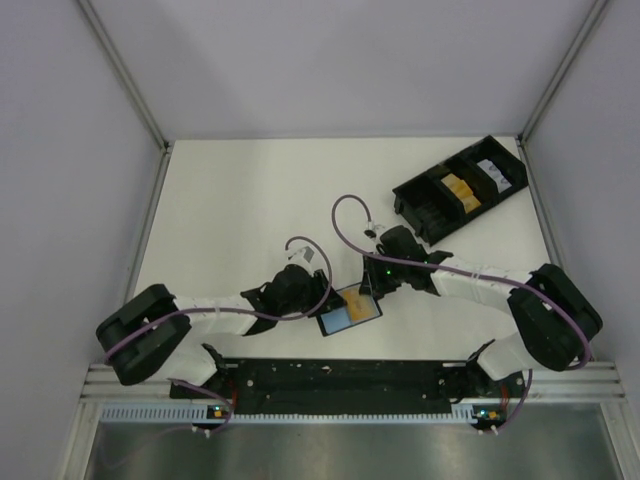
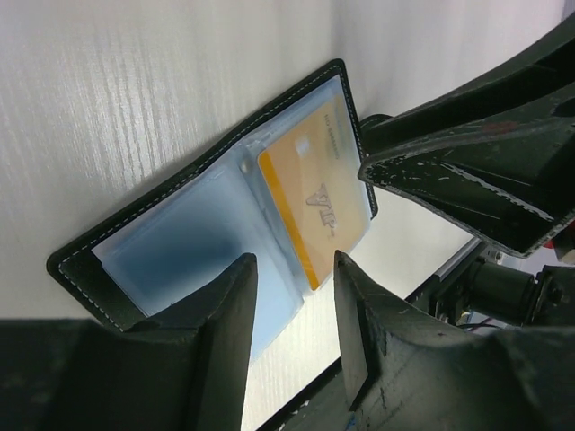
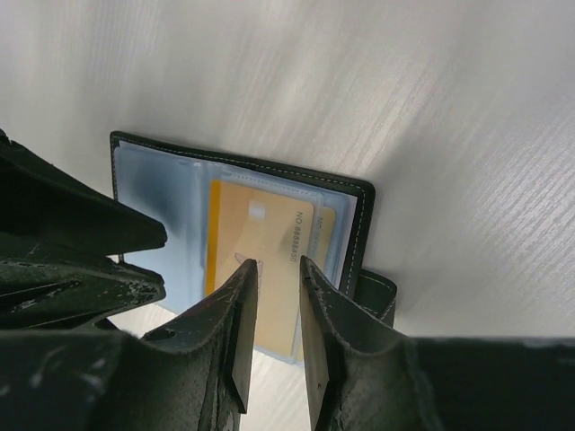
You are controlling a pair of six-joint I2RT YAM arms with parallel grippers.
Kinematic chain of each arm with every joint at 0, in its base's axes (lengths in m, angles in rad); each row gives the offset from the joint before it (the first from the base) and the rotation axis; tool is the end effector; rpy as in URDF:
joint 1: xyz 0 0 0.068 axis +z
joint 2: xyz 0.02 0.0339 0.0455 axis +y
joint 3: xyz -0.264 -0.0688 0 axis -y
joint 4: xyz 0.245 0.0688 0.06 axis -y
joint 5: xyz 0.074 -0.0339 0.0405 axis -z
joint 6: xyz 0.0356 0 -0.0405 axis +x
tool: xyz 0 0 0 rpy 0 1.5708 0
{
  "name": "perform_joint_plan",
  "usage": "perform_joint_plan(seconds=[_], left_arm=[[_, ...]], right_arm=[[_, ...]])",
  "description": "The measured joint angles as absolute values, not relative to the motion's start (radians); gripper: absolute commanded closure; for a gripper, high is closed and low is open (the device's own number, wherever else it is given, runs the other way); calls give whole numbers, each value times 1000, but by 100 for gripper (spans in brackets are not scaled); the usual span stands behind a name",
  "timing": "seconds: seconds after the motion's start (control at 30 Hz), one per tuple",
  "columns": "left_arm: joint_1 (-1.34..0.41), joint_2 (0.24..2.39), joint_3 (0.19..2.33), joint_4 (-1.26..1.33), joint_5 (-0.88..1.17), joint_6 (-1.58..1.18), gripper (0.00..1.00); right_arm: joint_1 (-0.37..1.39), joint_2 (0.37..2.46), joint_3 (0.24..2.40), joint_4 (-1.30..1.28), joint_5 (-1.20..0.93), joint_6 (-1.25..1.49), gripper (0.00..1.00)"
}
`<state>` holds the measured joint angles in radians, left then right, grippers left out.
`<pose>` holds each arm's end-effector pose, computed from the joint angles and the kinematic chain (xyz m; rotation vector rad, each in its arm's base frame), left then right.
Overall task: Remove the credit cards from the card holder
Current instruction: Remove the credit card from the card holder.
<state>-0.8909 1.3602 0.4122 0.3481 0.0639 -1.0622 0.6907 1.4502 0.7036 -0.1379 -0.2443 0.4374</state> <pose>0.1534 -0.1934 0.1458 -0.1665 2.4169 -1.1022 0.2085 0.1835 0.1693 -0.4388 2.5489 0.7616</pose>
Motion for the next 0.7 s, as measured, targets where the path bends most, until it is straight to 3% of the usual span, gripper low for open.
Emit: perform_joint_plan(seconds=[0.7], left_arm=[[-891, 1519, 412, 533, 97, -1163, 57]], right_arm=[[690, 1467, 635, -29, -281, 468, 79]])
